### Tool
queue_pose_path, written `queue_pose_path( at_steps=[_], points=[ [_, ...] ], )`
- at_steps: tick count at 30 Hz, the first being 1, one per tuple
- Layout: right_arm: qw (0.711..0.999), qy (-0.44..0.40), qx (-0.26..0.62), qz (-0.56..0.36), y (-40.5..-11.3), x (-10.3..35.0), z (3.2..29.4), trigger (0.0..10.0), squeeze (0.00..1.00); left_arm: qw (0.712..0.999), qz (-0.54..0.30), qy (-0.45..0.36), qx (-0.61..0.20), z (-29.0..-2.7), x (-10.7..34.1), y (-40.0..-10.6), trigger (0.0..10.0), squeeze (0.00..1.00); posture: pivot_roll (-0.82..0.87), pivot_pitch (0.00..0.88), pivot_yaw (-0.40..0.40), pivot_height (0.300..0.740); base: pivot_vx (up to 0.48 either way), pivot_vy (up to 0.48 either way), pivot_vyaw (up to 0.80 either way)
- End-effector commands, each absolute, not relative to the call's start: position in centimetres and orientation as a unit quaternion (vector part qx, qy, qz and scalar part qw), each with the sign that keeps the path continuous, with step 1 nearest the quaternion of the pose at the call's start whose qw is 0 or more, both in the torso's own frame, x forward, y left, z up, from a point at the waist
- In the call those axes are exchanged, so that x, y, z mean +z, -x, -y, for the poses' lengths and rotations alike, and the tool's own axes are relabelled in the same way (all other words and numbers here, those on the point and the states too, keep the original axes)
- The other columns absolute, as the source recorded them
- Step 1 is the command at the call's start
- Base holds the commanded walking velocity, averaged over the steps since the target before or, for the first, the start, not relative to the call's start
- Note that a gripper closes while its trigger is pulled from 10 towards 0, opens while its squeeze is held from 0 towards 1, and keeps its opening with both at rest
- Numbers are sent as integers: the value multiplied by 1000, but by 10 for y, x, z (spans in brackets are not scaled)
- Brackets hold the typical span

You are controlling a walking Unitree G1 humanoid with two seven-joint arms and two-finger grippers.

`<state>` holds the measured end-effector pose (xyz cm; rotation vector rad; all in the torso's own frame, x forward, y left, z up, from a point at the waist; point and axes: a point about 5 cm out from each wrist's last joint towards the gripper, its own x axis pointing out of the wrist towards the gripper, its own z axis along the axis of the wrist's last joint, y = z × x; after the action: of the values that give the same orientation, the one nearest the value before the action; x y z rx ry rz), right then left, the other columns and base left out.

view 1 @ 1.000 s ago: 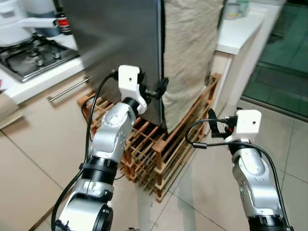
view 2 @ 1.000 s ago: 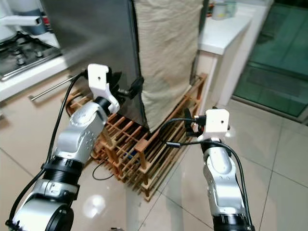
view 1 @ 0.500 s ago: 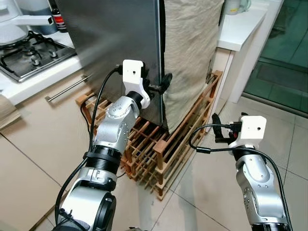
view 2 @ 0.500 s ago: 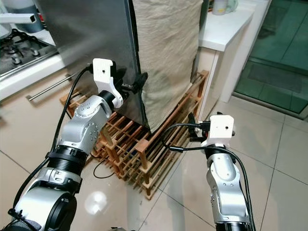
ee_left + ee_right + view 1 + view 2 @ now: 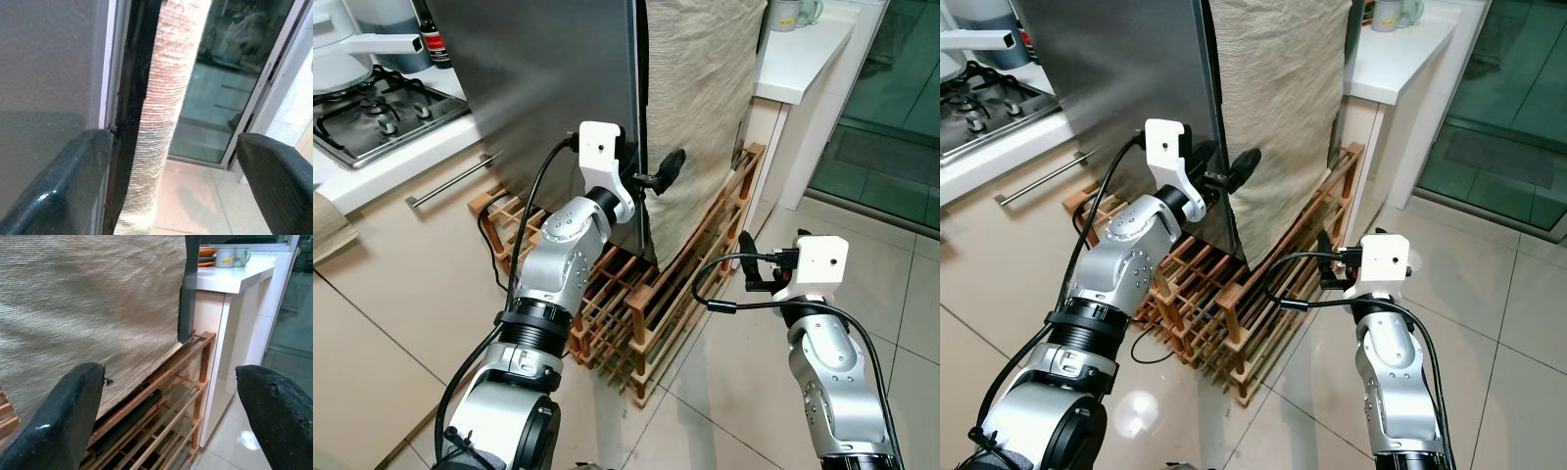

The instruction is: Restocking fridge

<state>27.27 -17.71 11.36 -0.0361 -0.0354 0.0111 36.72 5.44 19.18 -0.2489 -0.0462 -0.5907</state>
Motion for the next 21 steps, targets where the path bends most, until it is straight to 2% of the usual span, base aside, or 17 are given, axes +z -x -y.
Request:
queue_pose_path(
  at_steps=[1,10,13,15,16,21],
  points=[
    [999,21,9,25,-273,117,172,10000,0,952,28,114,-282,-53,199,-372,10000,0,-177,0,132,740,0,0,0],
    [1000,18,3,22,-266,114,171,10000,0,956,14,125,-266,-48,199,-376,10000,0,-198,0,150,740,0,0,0],
    [1000,18,1,22,-264,114,172,10000,0,939,26,148,-309,-28,206,-371,10000,0,-206,0,150,740,0,0,0],
    [1000,19,0,22,-264,115,172,10000,0,921,45,140,-360,-10,215,-365,10000,0,-210,0,152,740,0,0,0],
    [1000,19,0,22,-264,115,172,10000,0,921,45,140,-360,-10,215,-365,10000,0,-210,0,152,740,0,0,0],
    [1000,21,-1,23,-264,116,172,10000,0,887,44,146,-435,25,222,-359,10000,0,-230,0,166,740,0,0,0]
  ],
)
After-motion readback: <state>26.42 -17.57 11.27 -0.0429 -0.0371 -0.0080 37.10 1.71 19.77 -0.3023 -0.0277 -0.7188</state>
